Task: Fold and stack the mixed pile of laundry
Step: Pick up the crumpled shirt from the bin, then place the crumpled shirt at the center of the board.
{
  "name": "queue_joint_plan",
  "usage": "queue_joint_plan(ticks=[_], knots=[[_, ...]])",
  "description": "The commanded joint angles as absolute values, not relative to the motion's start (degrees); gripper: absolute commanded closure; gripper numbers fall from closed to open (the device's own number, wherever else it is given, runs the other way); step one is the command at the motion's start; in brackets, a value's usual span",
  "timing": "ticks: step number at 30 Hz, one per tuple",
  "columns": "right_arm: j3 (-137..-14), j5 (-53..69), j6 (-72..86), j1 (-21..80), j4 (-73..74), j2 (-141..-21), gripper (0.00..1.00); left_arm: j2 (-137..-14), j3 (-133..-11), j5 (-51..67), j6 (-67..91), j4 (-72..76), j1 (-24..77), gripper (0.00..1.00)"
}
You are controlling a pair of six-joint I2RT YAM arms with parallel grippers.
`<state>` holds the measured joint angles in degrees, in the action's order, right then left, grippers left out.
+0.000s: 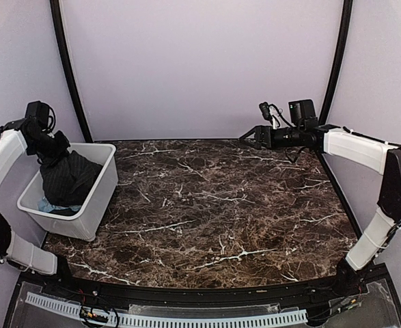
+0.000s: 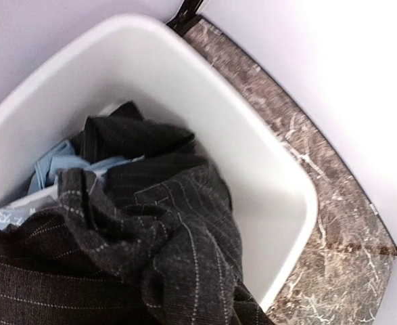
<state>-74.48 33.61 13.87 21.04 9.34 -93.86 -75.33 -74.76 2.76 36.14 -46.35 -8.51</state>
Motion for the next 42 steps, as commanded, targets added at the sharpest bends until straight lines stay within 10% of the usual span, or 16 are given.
queue_joint_plan(ticks=[1, 21, 28, 42], knots=[[-76.30, 34.28, 14.06, 21.52, 7.95, -93.01, 0.02, -72.64, -82.81, 5.21, 32.39, -48.11, -8.95, 1.00], [-78.39, 36.83, 15.94, 19.69, 7.20, -91.77, 0.02, -85.81, -120.07, 37.92, 38.07, -27.05, -7.60, 1.00], [-76.80, 40.12, 18.71, 16.34, 5.56, -88.89, 0.02, -101.43, -147.07, 40.54, 34.31, -28.33, 8.99, 1.00], [-74.54, 39.61, 20.25, 11.01, 6.78, -81.86, 0.02, -118.27, -150.25, 50.12, 40.38, -7.04, 34.62, 1.00]])
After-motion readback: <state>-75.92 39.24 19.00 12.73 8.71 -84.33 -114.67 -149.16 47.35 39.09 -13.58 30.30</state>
